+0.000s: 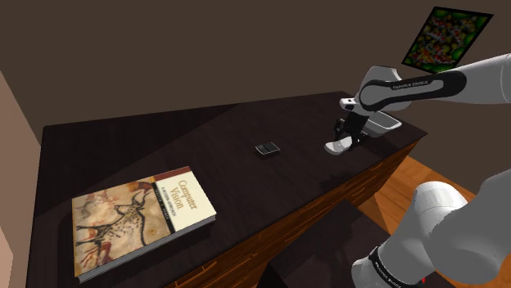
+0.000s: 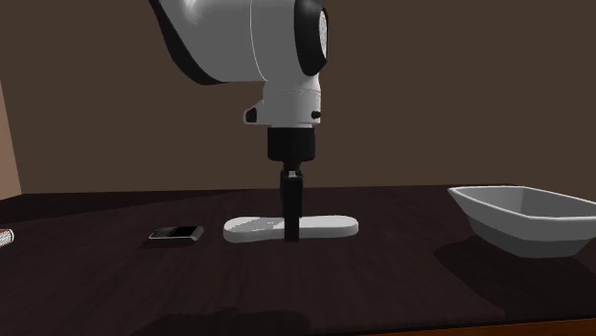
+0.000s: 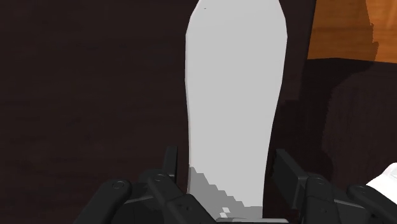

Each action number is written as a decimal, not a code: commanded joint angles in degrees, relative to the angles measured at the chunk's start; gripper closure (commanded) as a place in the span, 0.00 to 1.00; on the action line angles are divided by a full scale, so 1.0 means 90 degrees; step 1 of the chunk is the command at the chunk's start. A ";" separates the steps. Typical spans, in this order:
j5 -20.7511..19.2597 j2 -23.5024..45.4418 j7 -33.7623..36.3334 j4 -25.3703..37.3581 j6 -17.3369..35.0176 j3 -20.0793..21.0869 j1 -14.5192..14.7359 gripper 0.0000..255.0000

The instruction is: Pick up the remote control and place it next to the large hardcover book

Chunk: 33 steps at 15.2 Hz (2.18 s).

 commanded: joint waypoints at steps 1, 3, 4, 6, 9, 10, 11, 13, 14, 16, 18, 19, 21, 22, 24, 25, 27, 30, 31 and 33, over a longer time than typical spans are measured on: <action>-0.0034 -0.0106 0.0030 0.0095 -0.0191 0.0096 -0.0052 1.00; -0.0049 -0.0164 0.0049 0.0151 -0.0302 0.0155 -0.0077 1.00; -0.0066 -0.0238 0.0239 0.0053 -0.0307 0.0319 -0.0079 1.00; -0.0069 -0.0358 0.0604 -0.0124 -0.0310 0.0629 -0.0056 1.00; -0.0012 -0.0473 0.1123 -0.0340 -0.0300 0.1053 0.0040 1.00; 0.0021 -0.0496 0.1291 -0.0398 -0.0293 0.1184 0.0088 1.00; 0.0059 -0.0510 0.1455 -0.0450 -0.0284 0.1310 0.0142 1.00; 0.0153 -0.0514 0.1774 -0.0530 -0.0260 0.1553 0.0267 1.00; 0.0207 -0.0504 0.1929 -0.0560 -0.0246 0.1667 0.0338 1.00; 0.0329 -0.0460 0.2230 -0.0596 -0.0213 0.1891 0.0490 1.00; 0.0464 -0.0386 0.2519 -0.0602 -0.0175 0.2098 0.0662 1.00; 0.0537 -0.0338 0.2659 -0.0594 -0.0155 0.2197 0.0752 1.00; 0.0691 -0.0218 0.2928 -0.0555 -0.0113 0.2389 0.0936 1.00; 0.0771 -0.0148 0.3057 -0.0523 -0.0092 0.2482 0.1030 1.00; 0.0937 0.0012 0.3305 -0.0438 -0.0051 0.2658 0.1221 1.00; 0.1023 0.0102 0.3423 -0.0384 -0.0032 0.2744 0.1316 1.00; 0.1196 0.0299 0.3650 -0.0252 0.0004 0.2905 0.1507 1.00; 0.1459 0.0635 0.3963 0.0001 0.0043 0.3131 0.1785 1.00; 0.1547 0.0757 0.4060 0.0101 0.0052 0.3202 0.1874 1.00; 0.1721 0.1013 0.4246 0.0321 0.0061 0.3340 0.2045 1.00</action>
